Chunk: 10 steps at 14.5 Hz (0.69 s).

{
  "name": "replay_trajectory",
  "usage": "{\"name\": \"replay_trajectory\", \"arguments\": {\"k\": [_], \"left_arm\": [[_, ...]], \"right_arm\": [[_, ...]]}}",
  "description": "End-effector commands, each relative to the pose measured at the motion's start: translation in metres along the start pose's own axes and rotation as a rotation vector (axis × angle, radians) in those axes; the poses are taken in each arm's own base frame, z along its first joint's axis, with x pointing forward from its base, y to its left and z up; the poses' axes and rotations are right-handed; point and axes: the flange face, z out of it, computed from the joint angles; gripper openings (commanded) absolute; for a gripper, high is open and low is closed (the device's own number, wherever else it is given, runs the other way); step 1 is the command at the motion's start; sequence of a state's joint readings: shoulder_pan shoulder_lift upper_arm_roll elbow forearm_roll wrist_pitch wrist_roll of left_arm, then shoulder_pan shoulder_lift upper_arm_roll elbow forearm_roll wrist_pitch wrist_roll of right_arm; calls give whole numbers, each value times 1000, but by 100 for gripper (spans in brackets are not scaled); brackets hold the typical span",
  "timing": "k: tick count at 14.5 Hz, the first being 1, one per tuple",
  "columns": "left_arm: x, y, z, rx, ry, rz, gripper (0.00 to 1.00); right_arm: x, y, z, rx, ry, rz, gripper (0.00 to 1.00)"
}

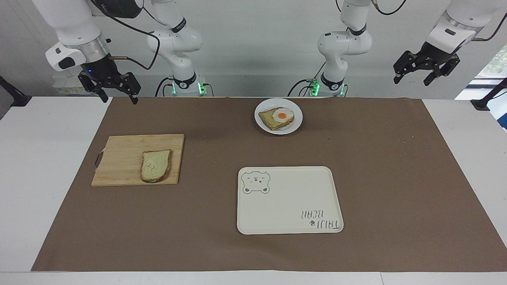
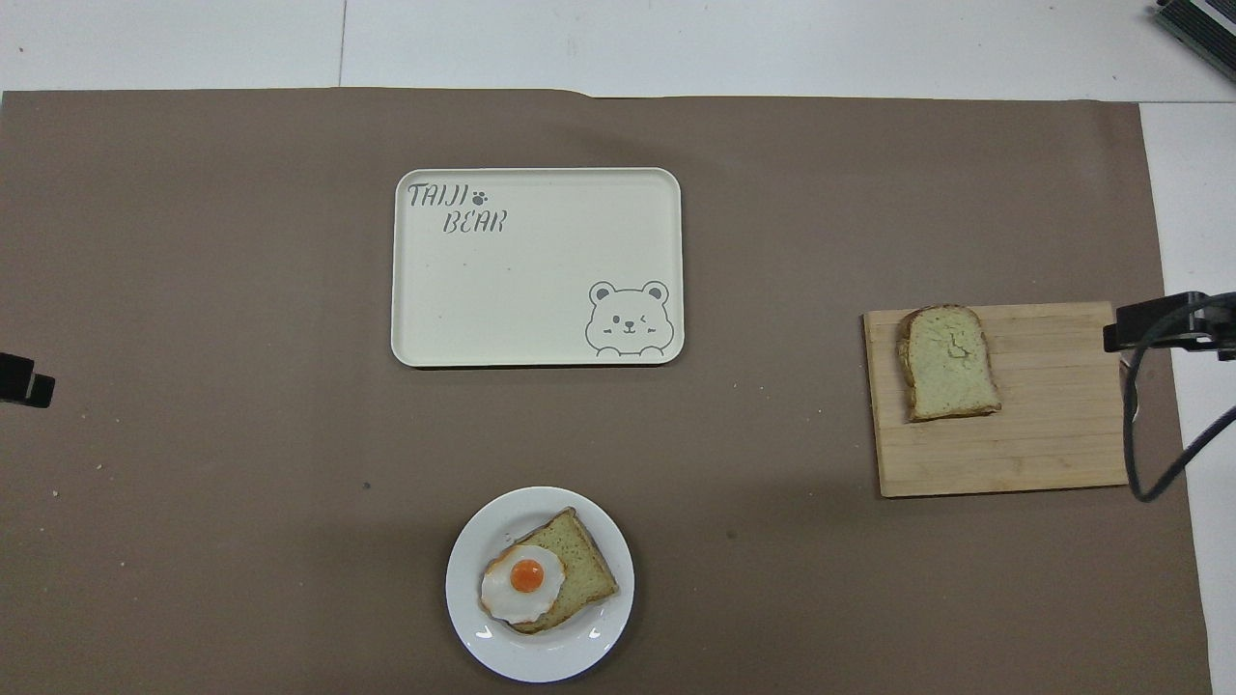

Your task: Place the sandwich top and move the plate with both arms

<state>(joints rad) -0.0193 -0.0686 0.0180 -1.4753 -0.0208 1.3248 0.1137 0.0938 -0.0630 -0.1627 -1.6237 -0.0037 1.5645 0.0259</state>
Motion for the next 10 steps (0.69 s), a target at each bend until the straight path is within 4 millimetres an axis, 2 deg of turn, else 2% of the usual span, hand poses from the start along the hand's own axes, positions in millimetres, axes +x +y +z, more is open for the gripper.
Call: {"name": "replay_trajectory", "arguments": {"k": [1,10], "left_arm": [[-9,-1,0,-1,-5,5,100],[-8,0,0,0,-5,6,100]], "right_arm": [[-1,-1,-3,-5,6,19,100],[-8,13,-5,1,-29,31,100]]}}
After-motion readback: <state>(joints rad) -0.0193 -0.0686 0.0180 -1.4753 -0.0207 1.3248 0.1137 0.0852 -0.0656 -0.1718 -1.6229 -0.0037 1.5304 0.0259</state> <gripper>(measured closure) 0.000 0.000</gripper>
